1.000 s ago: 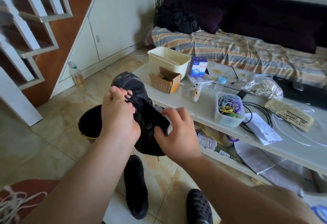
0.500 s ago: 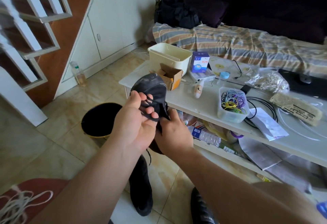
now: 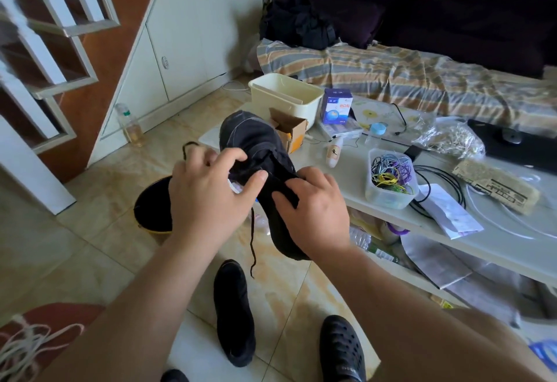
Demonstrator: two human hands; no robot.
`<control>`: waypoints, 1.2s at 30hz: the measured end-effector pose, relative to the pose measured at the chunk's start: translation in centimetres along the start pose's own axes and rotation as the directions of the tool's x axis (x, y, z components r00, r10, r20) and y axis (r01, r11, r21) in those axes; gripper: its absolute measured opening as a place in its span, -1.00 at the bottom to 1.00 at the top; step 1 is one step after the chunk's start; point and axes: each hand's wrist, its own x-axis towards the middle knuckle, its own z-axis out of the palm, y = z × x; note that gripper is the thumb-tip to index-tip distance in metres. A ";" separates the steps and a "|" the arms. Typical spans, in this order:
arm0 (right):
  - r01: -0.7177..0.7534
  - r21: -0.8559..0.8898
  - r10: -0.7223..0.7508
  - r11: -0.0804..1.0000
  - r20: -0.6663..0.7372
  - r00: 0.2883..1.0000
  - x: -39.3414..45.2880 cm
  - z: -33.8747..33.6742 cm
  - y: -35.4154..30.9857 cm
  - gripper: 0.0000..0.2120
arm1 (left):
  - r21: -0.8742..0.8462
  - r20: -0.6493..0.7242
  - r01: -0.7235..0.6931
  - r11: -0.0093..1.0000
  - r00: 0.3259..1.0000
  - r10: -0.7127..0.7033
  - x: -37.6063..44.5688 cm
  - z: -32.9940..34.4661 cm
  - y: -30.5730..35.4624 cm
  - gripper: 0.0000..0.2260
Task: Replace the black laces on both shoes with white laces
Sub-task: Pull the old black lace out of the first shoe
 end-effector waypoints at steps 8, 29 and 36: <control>0.126 -0.005 -0.125 0.992 0.055 0.991 -0.8 0.5 -1.0 -0.70 | 0.198 -0.117 -0.133 0.971 0.980 0.159 0.4 1.0 -0.6 -0.87; 0.058 -0.124 -0.007 0.991 0.375 0.927 -0.3 1.6 1.7 -0.81 | -0.910 0.369 0.390 0.138 0.916 -0.158 1.5 -1.5 -0.3 -0.79; 0.092 -0.072 -0.062 0.993 0.343 0.937 -0.2 0.2 0.6 -0.89 | -0.554 0.412 0.434 0.710 0.884 -0.219 0.6 0.0 -0.4 -0.76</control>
